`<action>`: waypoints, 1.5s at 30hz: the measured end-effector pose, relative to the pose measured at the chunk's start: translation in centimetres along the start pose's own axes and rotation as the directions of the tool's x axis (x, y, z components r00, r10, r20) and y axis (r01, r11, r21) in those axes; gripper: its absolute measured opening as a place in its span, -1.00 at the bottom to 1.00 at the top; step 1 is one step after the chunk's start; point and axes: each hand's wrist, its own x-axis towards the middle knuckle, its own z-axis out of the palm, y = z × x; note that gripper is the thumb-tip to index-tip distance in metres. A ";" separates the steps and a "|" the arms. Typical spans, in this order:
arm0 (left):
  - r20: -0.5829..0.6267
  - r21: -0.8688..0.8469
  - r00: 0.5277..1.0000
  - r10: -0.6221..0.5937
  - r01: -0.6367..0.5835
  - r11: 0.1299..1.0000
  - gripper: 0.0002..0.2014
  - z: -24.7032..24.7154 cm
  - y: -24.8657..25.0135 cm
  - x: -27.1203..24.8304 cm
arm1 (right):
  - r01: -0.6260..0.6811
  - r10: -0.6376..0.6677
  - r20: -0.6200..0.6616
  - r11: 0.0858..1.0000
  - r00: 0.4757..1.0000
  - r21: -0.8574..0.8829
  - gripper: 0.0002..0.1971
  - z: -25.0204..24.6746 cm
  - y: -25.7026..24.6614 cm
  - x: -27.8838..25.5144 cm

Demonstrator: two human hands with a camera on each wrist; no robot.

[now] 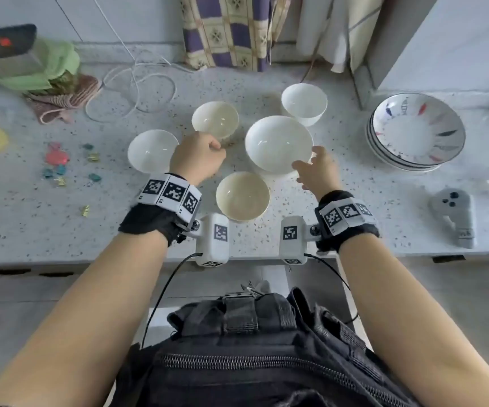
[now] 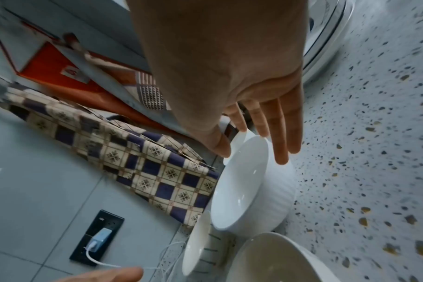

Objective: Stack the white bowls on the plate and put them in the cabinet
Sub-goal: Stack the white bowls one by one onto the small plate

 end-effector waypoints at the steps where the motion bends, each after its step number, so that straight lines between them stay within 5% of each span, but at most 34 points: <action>1: -0.020 -0.028 1.000 -0.020 0.020 0.999 -0.86 0.2 -0.3 0.5 | -0.002 0.003 0.006 0.999 1.000 -0.038 -0.31 0.0 -0.1 0.3; 4: -0.060 -0.027 0.991 -0.123 0.121 0.992 -0.74 1.0 -1.5 1.7 | -0.044 0.048 0.060 0.997 0.997 -0.064 -0.31 0.4 -0.4 0.9; 5: -0.052 -0.023 0.991 -0.125 0.124 0.992 -0.98 0.9 -1.5 1.9 | -0.055 0.059 0.064 0.997 0.996 -0.058 -0.31 0.6 -0.4 1.2; 7: -0.095 -0.037 0.984 -0.152 0.149 0.988 -0.69 1.0 -1.8 2.6 | -0.075 0.078 0.050 0.996 0.996 -0.051 -0.33 0.9 -0.5 1.9; 14: -0.281 0.027 0.910 -0.306 0.326 0.945 -0.57 0.0 -5.0 5.3 | -0.191 0.189 0.039 0.980 0.981 0.059 -0.35 1.8 0.0 3.0; 22: -0.193 0.015 0.824 -0.532 0.545 0.838 -0.39 -1.1 -10.5 6.7 | -0.252 0.274 -0.102 0.949 0.956 0.192 -0.24 3.5 -0.5 2.5; 28: -0.187 -0.094 0.805 -0.563 0.556 0.826 -0.56 -2.0 -12.3 7.3 | -0.240 0.288 -0.198 0.942 0.937 0.233 -0.21 4.7 -0.4 2.1; 37: -0.103 -0.289 0.776 -0.622 0.575 0.765 -0.66 -1.7 -14.2 6.3 | -0.207 0.264 -0.198 0.941 0.944 0.268 -0.44 5.2 0.1 1.3; 45: -0.281 -0.331 0.830 -0.482 0.387 0.860 -0.68 -1.8 -11.8 5.5 | -0.197 0.221 -0.095 0.956 0.971 0.216 -0.51 3.8 0.3 1.0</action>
